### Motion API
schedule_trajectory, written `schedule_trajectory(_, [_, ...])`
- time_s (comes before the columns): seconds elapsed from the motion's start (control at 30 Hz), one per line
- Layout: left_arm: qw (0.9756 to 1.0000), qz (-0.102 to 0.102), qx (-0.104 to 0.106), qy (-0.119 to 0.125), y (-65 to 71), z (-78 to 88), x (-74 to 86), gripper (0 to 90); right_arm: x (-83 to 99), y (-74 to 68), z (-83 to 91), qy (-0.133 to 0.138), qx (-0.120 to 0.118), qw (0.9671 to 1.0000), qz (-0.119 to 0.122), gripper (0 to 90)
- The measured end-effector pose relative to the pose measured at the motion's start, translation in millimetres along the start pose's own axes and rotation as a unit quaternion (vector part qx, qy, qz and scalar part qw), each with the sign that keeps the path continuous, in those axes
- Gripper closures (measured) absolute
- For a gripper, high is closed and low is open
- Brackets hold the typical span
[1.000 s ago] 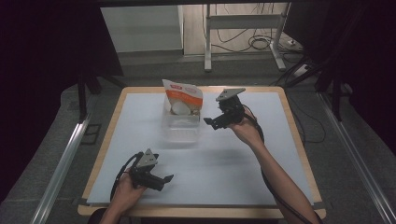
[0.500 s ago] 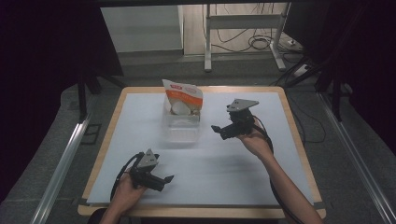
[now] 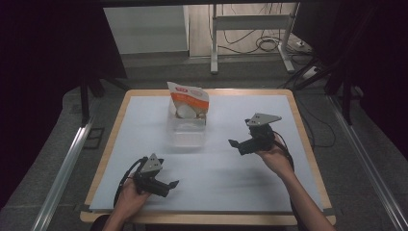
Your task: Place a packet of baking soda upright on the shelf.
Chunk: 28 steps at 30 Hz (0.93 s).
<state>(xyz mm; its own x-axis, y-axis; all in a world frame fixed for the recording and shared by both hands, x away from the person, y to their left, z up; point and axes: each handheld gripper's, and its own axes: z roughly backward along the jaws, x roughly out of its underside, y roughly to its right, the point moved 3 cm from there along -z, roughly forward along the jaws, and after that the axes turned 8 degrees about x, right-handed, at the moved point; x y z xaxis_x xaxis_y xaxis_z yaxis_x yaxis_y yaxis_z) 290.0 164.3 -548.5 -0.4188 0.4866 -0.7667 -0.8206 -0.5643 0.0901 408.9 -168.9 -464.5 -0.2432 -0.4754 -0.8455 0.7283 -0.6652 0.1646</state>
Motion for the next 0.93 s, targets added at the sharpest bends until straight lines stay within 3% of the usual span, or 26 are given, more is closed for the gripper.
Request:
schedule_trajectory(0.13, [1.0,0.0,-0.001,0.002,0.2,0.0,-0.2,2.3,10.2,-0.7,12.7,0.009,-0.005,0.9996,-0.026,0.0])
schedule_trajectory(0.53, [1.0,-0.004,-0.007,-0.001,0.5,-0.3,0.1,2.3,45.1,-10.8,49.6,0.003,0.012,0.999,-0.043,0.0])
schedule_trajectory(0.77, [1.0,-0.004,-0.009,0.001,0.3,-0.1,0.3,2.4,69.9,-14.5,54.0,-0.018,0.015,0.9989,-0.041,0.0])
schedule_trajectory(0.93, [0.9999,-0.005,-0.01,0.001,-0.2,-0.2,0.1,2.4,74.3,-13.0,50.1,-0.027,0.012,0.9988,-0.039,0.0])
